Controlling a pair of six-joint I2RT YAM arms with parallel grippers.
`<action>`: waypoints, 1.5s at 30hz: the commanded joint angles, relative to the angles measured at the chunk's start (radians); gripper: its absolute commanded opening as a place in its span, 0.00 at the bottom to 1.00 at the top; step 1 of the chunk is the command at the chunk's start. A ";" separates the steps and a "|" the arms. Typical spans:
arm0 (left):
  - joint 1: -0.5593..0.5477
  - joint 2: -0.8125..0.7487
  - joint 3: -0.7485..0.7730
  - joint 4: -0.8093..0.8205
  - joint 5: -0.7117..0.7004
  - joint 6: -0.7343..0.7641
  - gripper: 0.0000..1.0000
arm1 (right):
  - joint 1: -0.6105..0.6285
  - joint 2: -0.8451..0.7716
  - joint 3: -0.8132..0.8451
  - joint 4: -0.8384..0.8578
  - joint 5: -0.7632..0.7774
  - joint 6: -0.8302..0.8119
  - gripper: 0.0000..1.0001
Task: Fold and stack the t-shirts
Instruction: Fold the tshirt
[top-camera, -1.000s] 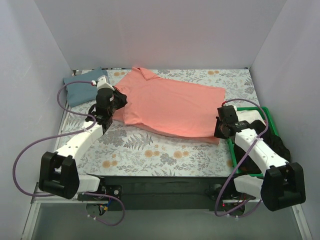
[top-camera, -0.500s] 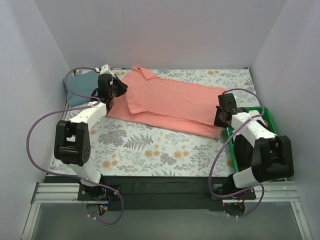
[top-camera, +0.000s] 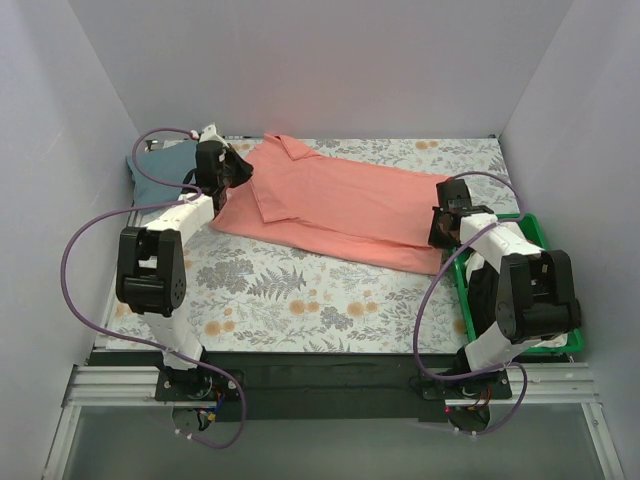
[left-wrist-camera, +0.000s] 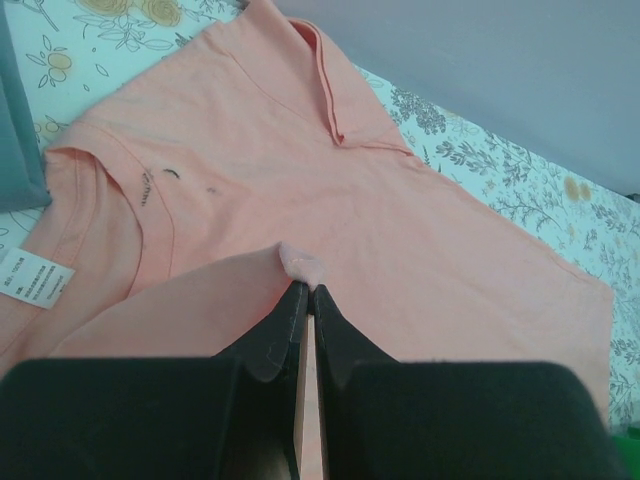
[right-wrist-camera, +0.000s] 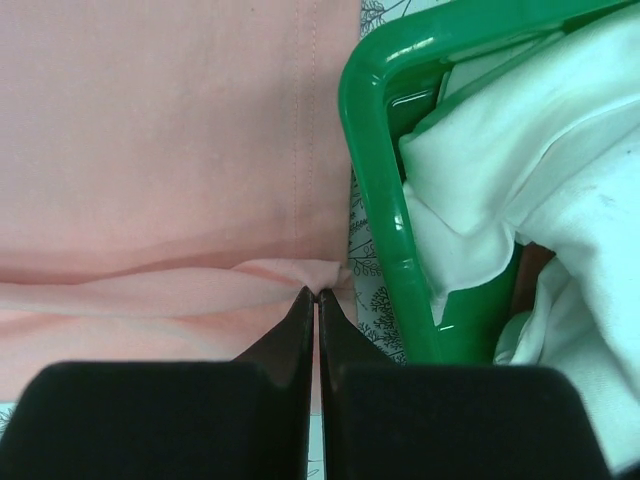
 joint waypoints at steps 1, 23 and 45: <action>0.007 -0.061 -0.006 0.026 -0.027 0.006 0.00 | -0.011 0.004 0.052 0.029 0.009 -0.023 0.01; 0.025 -0.063 -0.026 0.023 -0.092 -0.006 0.00 | -0.028 0.045 0.089 0.042 0.029 -0.037 0.01; 0.036 0.066 0.137 0.014 -0.069 -0.009 0.83 | -0.028 0.034 0.155 0.103 -0.147 -0.089 0.61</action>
